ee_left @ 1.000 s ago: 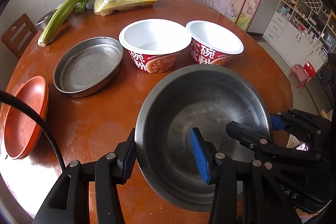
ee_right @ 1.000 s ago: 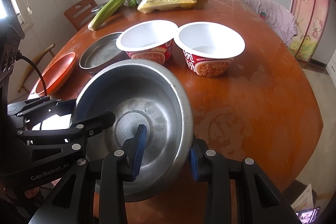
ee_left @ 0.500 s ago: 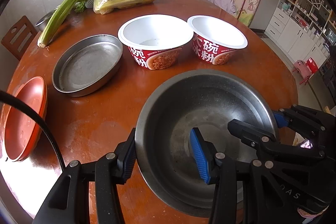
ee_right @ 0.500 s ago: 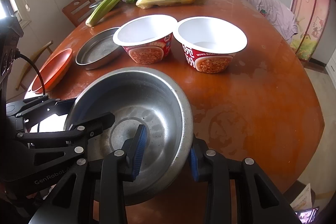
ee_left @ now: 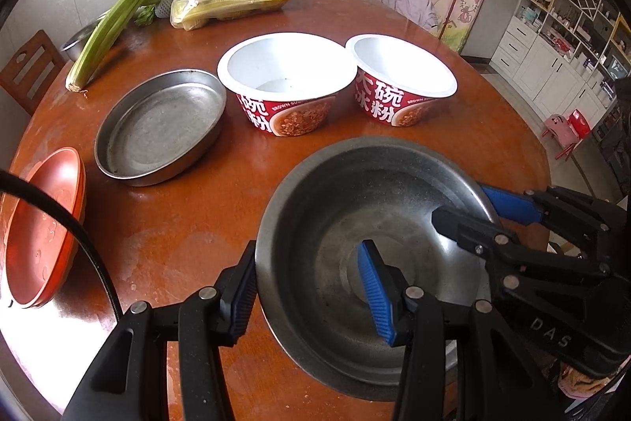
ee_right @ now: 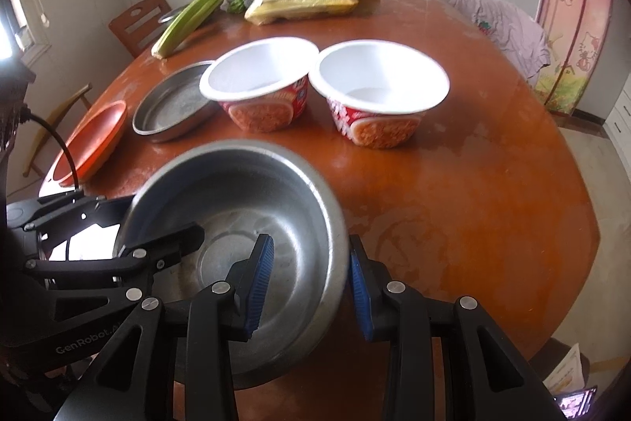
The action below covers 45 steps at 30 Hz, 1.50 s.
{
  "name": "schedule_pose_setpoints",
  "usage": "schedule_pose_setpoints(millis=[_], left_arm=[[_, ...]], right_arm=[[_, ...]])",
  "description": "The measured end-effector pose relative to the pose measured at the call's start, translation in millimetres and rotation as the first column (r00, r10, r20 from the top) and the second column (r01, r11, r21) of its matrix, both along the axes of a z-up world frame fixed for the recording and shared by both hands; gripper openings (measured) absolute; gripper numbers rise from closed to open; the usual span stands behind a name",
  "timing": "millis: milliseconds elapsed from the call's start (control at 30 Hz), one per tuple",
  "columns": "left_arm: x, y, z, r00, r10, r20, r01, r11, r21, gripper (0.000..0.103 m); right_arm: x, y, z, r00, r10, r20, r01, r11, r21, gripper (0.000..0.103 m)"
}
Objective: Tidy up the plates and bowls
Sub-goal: 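Lower the steel bowl onto the table and open both grippers, then move both grippers to the rim of the flat steel tray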
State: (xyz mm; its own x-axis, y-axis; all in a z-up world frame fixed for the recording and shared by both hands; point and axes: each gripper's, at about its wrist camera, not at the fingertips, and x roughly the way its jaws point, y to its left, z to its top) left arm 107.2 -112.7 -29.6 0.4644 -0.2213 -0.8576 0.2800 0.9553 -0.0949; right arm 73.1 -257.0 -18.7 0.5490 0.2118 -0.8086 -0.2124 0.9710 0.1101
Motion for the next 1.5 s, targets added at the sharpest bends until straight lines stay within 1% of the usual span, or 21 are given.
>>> schedule_pose_setpoints(millis=[200, 433, 467, 567, 733, 900, 1033, 1167, 1333, 1500], left_arm=[[-1, 3, 7, 1.0, -0.006, 0.011, 0.006, 1.0, -0.005, 0.05], [0, 14, 19, 0.999, 0.023, 0.038, -0.023, 1.0, -0.005, 0.053], [0, 16, 20, 0.999, 0.027, 0.042, -0.027, 1.0, -0.006, 0.053], [1, 25, 26, 0.998, 0.04, 0.054, -0.039, 0.999, -0.012, 0.053], [4, 45, 36, 0.995, 0.07, 0.071, -0.068, 0.997, -0.024, 0.053], [10, 74, 44, 0.991, 0.104, 0.081, -0.102, 0.994, -0.036, 0.054], [16, 101, 53, 0.984, 0.141, 0.106, -0.139, 0.99, -0.028, 0.055], [21, 121, 62, 0.98, 0.16, 0.123, -0.158, 0.987, -0.023, 0.055], [32, 141, 72, 0.977, 0.172, 0.125, -0.17, 0.985, -0.023, 0.056], [47, 153, 79, 0.975, 0.17, 0.142, -0.171, 0.985, -0.006, 0.056]], right_arm=[[1, -1, 13, 0.999, -0.011, 0.04, 0.011, 1.0, 0.0, 0.038], [0, 6, 32, 0.996, 0.0, 0.094, 0.0, 1.0, 0.003, 0.039], [0, 7, 34, 0.995, 0.002, 0.098, -0.003, 1.0, 0.005, 0.041], [1, 14, 40, 0.995, 0.018, 0.1, -0.02, 1.0, 0.017, 0.05], [5, 33, 45, 0.995, 0.059, 0.078, -0.064, 0.996, 0.059, 0.055], [11, 57, 54, 0.994, 0.085, 0.073, -0.091, 0.993, 0.081, 0.055], [17, 79, 60, 0.991, 0.105, 0.079, -0.113, 0.989, 0.099, 0.055], [24, 98, 63, 0.99, 0.115, 0.076, -0.124, 0.984, 0.127, 0.055], [34, 120, 61, 0.991, 0.129, 0.036, -0.133, 0.98, 0.151, 0.056], [47, 133, 54, 0.994, 0.112, -0.016, -0.108, 0.978, 0.177, 0.056]])
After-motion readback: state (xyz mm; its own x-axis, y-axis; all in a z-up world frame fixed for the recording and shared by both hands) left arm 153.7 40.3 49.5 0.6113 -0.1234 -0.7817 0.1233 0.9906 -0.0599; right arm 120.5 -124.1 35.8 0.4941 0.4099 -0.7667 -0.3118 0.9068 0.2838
